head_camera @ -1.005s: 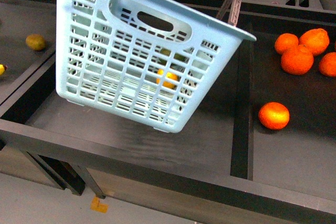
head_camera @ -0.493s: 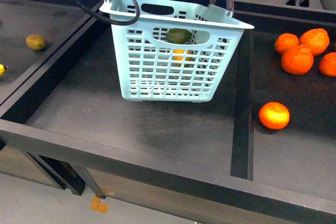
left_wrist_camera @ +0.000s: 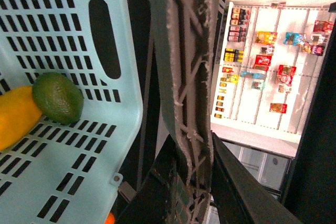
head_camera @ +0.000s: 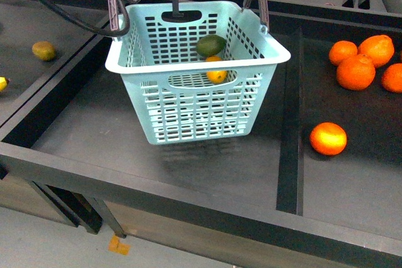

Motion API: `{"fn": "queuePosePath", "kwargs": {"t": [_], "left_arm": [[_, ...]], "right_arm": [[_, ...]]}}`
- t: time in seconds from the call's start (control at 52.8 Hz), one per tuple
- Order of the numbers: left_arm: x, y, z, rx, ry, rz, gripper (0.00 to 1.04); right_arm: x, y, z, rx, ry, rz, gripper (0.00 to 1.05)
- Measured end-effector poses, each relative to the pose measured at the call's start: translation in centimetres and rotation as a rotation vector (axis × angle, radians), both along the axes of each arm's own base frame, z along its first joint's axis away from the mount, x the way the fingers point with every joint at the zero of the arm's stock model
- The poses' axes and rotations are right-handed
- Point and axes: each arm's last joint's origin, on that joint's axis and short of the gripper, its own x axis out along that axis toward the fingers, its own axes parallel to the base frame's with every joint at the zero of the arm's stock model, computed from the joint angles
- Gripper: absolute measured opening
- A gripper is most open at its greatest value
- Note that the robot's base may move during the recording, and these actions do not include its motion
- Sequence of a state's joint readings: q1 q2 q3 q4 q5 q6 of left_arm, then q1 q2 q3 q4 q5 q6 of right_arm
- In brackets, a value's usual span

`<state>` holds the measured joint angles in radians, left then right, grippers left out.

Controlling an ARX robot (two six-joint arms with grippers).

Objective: Pick mango and avocado into basket

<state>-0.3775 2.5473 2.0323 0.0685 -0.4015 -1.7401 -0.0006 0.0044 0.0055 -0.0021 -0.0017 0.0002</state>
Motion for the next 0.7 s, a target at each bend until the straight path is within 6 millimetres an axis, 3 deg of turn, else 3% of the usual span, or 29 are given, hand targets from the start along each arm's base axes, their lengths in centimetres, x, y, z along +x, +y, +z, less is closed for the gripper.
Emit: {"fn": "queuePosePath", "kwargs": {"t": [0.19,0.493,0.701], "left_arm": [[-0.4,0.2,0.0,-0.01,-0.069,0.003,0.14],[4.1,-1.1,1.1,0.036,-0.289,-0.079,0.14],[5.7,-1.7,0.1,0.031,-0.313,-0.089,0.14]], "right_arm": [[0.0,0.0,0.0,0.0,0.0,0.0,0.97],[0.0,0.0,0.0,0.0,0.0,0.0,0.97],[0.0,0.0,0.0,0.0,0.0,0.0,0.97]]}}
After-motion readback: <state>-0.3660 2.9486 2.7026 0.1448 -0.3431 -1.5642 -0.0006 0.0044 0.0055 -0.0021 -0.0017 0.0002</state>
